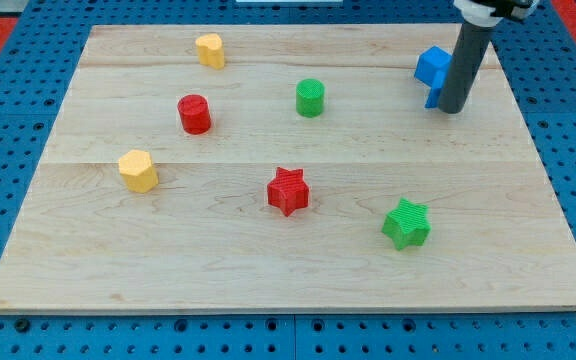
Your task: Push the red star along with red circle towards the top left
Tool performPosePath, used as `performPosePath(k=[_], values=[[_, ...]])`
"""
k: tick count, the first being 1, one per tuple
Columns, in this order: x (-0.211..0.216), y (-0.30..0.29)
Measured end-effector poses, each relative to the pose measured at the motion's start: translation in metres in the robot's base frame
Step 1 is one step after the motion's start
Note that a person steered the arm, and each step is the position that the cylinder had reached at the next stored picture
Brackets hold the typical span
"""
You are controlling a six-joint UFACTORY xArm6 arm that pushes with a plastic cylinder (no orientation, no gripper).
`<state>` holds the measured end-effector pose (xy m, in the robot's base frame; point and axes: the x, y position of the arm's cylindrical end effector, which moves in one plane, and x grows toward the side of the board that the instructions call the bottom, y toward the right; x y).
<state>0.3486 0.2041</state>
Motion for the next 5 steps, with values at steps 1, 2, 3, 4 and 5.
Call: performPosePath(k=[1, 2, 3, 4, 5], values=[[-0.018, 0.012], [-0.043, 0.011], [-0.056, -0.003], [-0.047, 0.012], [-0.008, 0.018]])
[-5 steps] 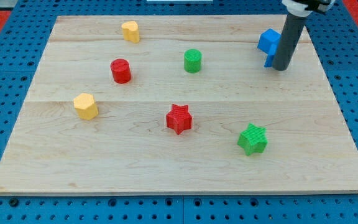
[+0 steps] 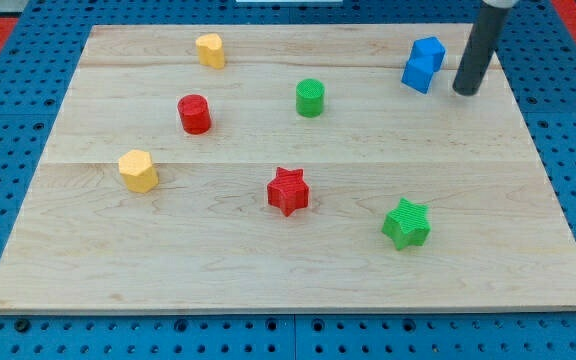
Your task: Push the red star along with red circle towards the top left
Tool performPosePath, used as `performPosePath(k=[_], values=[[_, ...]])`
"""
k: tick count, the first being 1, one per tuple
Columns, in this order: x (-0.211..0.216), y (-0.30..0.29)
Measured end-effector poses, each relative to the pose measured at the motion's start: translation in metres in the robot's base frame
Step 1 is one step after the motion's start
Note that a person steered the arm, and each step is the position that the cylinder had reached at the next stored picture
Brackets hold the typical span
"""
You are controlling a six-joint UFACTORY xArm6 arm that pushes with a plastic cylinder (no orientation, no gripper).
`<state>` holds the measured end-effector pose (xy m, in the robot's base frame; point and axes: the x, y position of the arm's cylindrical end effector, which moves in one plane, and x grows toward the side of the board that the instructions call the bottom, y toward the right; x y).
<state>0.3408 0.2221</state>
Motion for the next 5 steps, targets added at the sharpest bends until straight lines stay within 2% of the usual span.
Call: performPosePath(k=[2, 4, 5], values=[[0.071, -0.041], [0.089, -0.064], [0.109, -0.099]])
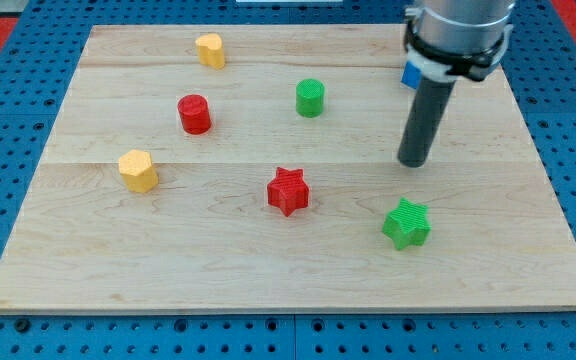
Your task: Push the red star along with red circle towards the top left
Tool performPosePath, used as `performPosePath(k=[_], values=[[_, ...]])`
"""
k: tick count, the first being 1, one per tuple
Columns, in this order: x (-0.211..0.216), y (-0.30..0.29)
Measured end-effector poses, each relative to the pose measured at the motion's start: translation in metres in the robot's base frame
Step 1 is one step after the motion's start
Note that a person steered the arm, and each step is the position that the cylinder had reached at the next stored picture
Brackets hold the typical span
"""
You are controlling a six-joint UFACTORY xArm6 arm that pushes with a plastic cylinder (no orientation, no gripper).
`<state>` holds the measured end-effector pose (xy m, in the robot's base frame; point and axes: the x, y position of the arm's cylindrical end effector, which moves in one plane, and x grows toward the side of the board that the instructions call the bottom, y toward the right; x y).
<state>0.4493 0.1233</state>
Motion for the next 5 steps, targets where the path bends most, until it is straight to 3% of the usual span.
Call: performPosePath(k=[2, 5], values=[[0.056, -0.053], [0.052, -0.153]])
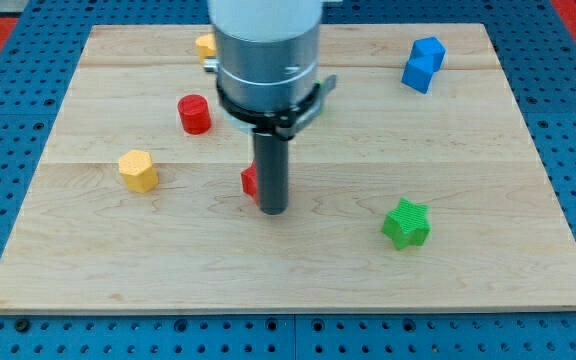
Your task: Push the red star along with red circle towards the top left
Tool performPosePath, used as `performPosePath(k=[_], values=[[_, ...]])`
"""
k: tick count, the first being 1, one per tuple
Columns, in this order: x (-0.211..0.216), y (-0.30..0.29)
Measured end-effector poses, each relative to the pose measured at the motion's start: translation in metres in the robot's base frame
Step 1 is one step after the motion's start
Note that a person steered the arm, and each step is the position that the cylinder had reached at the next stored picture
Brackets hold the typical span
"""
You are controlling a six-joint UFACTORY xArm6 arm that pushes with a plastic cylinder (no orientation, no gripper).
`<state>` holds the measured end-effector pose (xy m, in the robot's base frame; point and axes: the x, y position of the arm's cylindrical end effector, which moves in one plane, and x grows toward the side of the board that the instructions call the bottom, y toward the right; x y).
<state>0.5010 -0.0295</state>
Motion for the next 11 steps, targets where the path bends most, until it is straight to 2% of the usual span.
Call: performPosePath(k=[1, 3, 6, 7, 10, 11], values=[[-0.011, -0.011], [-0.044, 0.011], [-0.089, -0.036], [-0.103, -0.068], [-0.172, -0.106], [-0.181, -0.144]])
